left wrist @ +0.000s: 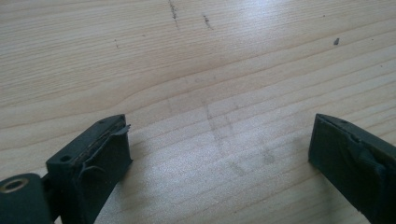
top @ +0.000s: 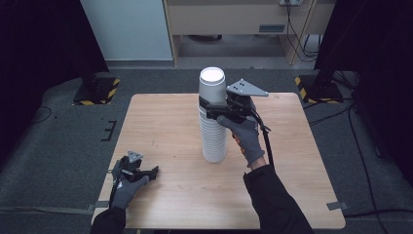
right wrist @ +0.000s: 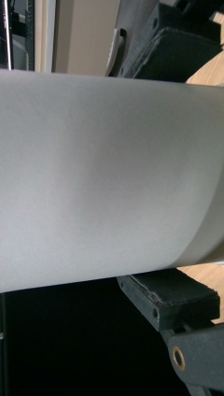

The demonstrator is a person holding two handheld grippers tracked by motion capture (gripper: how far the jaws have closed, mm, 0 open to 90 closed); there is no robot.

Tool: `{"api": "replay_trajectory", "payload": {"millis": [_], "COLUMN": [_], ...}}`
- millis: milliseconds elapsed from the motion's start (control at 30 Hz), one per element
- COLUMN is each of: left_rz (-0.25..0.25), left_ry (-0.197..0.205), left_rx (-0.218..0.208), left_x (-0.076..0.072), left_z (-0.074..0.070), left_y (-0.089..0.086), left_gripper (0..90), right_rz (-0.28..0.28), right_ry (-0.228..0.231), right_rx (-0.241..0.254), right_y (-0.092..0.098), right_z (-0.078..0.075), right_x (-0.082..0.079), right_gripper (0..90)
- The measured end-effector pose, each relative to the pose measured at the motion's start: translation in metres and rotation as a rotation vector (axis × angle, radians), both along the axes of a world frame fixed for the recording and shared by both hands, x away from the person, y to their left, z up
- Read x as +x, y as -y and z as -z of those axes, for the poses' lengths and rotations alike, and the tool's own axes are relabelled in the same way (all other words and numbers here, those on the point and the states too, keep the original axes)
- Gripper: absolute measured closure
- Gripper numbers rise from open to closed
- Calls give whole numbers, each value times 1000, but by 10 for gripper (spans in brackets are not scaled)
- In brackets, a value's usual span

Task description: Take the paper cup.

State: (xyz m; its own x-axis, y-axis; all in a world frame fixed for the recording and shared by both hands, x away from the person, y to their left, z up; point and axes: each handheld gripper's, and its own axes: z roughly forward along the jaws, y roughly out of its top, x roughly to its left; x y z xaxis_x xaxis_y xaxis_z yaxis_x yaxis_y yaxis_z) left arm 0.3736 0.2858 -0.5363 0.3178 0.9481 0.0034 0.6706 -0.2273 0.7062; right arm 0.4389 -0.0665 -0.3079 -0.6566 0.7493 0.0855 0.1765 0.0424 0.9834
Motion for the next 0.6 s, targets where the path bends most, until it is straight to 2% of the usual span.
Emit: {"api": "replay_trajectory", "payload": {"millis": [233,533,600], "left_rz": [-1,-2,-3], "left_ry": [0,0,0], "left_rx": [-1,0,0], "left_x": [0,-1,0], "left_z": [0,0,0], "left_y": [0,0,0], "left_gripper": [47,44,42], "right_rz": [-1,1,2], "right_ry": [-8,30,34], "right_rx": [6,44,68], "right_y": [3,3,3], "right_z": [4,-9,-12], "right_x": [1,-2,-3], "right_gripper": [137,138,139]}}
